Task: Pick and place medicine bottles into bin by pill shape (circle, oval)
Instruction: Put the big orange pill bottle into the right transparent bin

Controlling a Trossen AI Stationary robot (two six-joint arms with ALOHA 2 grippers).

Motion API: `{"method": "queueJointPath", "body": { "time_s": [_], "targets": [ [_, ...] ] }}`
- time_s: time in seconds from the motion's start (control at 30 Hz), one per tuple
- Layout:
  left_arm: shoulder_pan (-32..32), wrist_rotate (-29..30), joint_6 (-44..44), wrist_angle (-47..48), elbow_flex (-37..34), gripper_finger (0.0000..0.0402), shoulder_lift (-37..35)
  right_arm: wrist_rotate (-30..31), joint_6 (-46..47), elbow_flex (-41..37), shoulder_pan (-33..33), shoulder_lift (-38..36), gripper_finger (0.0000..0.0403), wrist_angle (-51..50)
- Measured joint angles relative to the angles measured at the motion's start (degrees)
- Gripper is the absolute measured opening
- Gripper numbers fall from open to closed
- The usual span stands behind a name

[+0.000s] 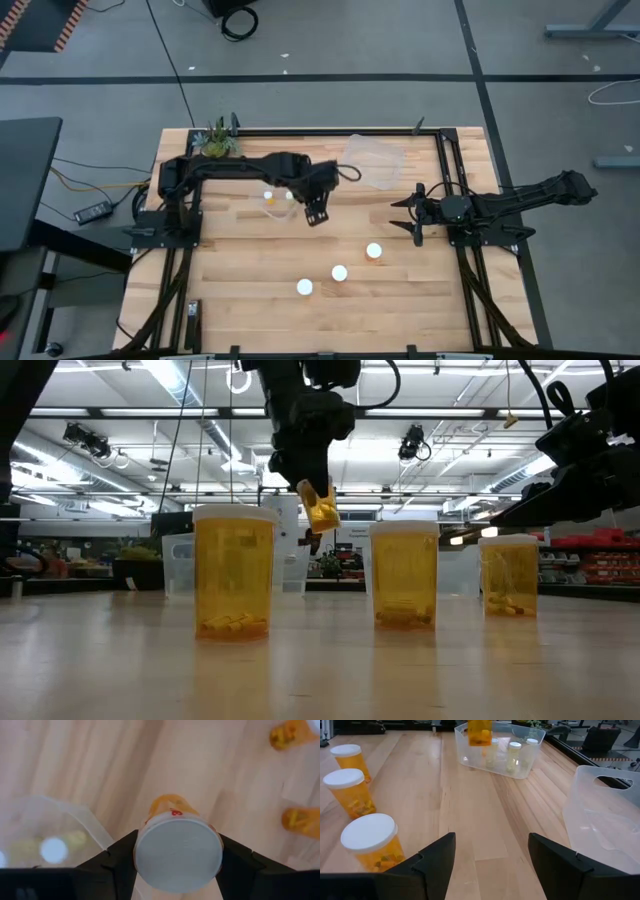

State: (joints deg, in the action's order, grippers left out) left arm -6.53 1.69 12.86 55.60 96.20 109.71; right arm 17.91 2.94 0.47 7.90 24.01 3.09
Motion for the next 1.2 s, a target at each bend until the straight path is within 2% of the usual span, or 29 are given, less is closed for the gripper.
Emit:
{"method": "queueJointPath", "body": {
  "time_s": [0.7, 0.83, 1.1, 1.2],
  "targets": [
    [-11.98, -0.21, -15.3, -12.17, 8.84, 0.0218, 1.69, -0.02, 0.0, 0.0, 0.0, 0.0, 0.0257, 0.0],
    [-13.35, -1.75, -18.19, -10.75, 16.65, 0.0219, 7.22, 0.0, 0.01, -0.02, 0.0, 0.0, 0.0257, 0.0],
    [-15.88, -2.36, -23.92, -1.54, 38.62, 0.0219, 21.68, 0.0, 0.0, -0.02, 0.0, 0.0, 0.0257, 0.0],
    [-16.9, -4.88, -24.57, -5.22, 37.33, 0.0219, 22.85, -0.01, 0.01, -0.01, 0.01, 0.0, 0.0257, 0.0]
  ]
}}
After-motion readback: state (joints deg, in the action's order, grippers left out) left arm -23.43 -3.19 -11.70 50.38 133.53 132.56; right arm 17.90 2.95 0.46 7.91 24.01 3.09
